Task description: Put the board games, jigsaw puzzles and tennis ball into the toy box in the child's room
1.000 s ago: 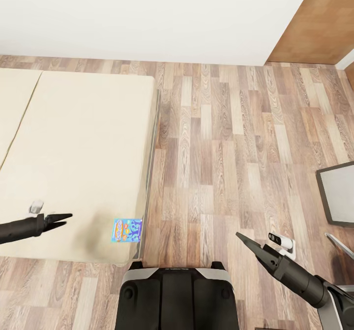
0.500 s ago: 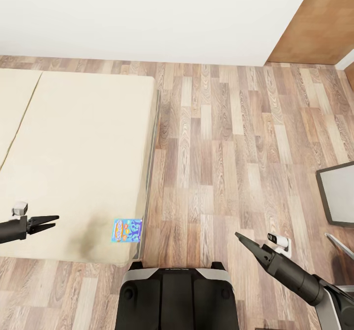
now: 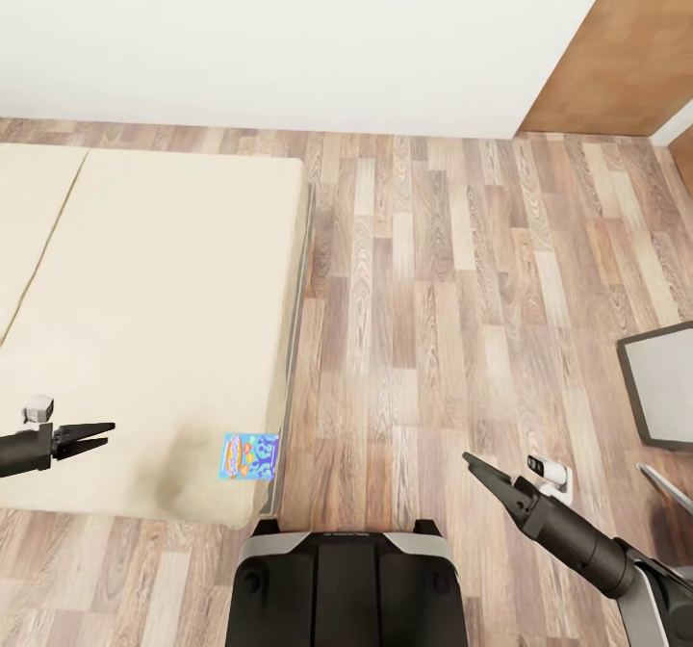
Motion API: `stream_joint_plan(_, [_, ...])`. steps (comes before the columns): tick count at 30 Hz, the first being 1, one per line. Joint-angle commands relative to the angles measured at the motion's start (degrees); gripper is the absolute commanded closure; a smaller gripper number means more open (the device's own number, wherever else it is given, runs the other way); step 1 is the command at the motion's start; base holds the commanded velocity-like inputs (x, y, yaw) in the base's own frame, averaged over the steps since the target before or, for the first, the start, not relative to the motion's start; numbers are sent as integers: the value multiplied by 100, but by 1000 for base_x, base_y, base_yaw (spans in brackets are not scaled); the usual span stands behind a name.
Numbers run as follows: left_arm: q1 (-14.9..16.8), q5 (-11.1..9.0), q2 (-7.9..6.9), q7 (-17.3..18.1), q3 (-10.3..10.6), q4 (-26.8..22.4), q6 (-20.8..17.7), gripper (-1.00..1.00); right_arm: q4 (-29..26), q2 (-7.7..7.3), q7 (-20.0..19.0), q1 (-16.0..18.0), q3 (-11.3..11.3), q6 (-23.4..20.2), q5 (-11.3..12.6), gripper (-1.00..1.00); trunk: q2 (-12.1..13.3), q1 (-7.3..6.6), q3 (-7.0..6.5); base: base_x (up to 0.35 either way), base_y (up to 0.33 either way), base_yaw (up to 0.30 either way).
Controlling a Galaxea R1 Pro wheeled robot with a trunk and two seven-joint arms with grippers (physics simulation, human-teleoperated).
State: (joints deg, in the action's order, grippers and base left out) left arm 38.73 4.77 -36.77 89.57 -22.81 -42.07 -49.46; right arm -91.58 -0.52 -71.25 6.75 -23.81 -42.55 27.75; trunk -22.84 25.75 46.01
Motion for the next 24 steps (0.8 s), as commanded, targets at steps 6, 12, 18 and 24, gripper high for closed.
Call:
stream_joint_plan(6, [3, 50, 12, 43, -13, -6, -63, -100, -1, -8, -16, 2, -22, -27, 20, -100, -8, 4, -51, 0, 0, 0])
stream_joint_plan(12, [3, 50, 19, 43, -17, -8, -63, -100, -1, -9, -24, 2, -26, -24, 20, -100, -8, 4, -108, 0, 0, 0])
stream_joint_plan(18, [3, 50, 20, 43, -20, -10, -63, -100, -1, -10, -27, 2, -29, -25, 23, -100, -8, 4, -165, 0, 0, 0])
stream_joint_plan(24, [3, 50, 17, 43, -16, -10, -63, -100, -1, -10, -33, 2, -33, -25, 24, -100, -8, 4, -222, 0, 0, 0])
